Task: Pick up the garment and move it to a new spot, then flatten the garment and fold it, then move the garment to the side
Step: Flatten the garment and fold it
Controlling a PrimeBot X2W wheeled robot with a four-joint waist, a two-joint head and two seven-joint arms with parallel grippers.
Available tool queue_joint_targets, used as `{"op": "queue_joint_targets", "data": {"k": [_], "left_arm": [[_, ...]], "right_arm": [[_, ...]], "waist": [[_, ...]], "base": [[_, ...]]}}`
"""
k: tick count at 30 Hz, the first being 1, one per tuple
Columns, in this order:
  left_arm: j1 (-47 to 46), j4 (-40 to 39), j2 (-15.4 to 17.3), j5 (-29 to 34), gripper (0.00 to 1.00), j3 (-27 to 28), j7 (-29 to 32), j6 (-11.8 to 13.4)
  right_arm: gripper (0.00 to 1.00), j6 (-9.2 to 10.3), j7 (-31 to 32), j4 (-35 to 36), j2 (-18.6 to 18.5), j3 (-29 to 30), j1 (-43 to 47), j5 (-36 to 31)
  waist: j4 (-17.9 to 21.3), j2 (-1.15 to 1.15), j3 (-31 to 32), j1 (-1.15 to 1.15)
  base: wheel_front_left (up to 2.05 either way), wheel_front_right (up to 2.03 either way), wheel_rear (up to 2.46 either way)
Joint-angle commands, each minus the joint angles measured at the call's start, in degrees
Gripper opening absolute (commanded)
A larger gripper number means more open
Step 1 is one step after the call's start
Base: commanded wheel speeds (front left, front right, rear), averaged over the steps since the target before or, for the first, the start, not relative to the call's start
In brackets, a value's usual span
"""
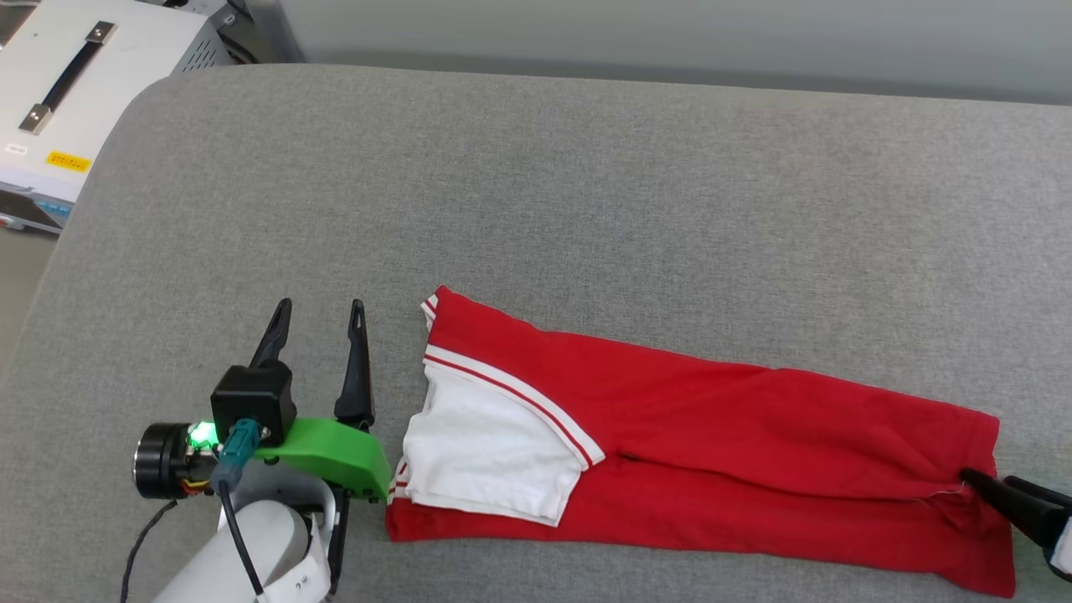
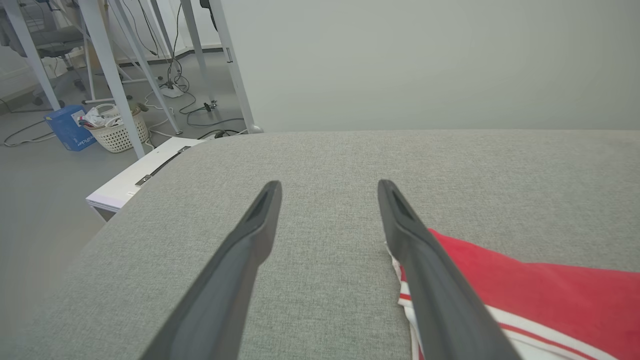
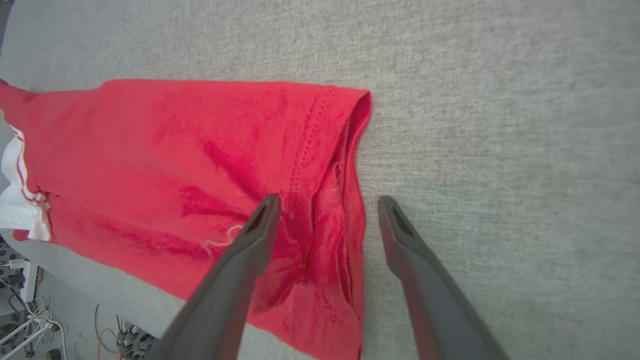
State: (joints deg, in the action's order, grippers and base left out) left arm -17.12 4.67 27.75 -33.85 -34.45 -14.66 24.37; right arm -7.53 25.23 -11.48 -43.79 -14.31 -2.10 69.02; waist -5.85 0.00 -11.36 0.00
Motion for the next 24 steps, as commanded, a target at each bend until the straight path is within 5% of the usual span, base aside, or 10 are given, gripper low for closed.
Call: {"op": "queue_joint_targets", "data": {"k": [1, 14, 16, 17, 24], "left_arm": [[1.7, -0.3, -1.2, 1.8, 1.00, 1.4, -0.3, -0.9], [9.2, -2.1, -11.4, 14.5, 1.00, 14.7, -0.3, -8.8], [9.9, -1.9, -12.6, 15.8, 1.00, 15.8, -0.3, -10.1], [10.1, -1.8, -13.0, 16.3, 1.00, 16.2, -0.3, -10.6], [11.5, -0.8, -16.0, 20.1, 1.00, 19.7, -0.3, -13.8]], "right_arm": [[1.00, 0.04, 0.4, -1.1, 1.0, -0.6, -1.6, -0.6], [1.00, 0.04, 3.2, -5.3, 6.9, -8.5, -4.9, -1.6], [0.16, 0.04, 2.5, -5.5, 6.9, -8.8, -5.3, -1.6], [0.00, 0.04, 2.4, -5.6, 6.9, -8.9, -5.4, -1.4], [0.00, 0.04, 0.5, -6.9, 3.3, -7.2, -6.8, -0.3]], "waist": [[-0.4, 0.00, -0.6, 0.00], [-0.6, 0.00, -1.1, 0.00], [-0.4, 0.00, -0.9, 0.00], [-0.3, 0.00, -0.8, 0.00], [0.2, 0.00, 0.9, 0.00]], "base": [[0.00, 0.00, 0.00], [0.00, 0.00, 0.00], [0.00, 0.00, 0.00], [0.00, 0.00, 0.00], [0.00, 0.00, 0.00]]}}
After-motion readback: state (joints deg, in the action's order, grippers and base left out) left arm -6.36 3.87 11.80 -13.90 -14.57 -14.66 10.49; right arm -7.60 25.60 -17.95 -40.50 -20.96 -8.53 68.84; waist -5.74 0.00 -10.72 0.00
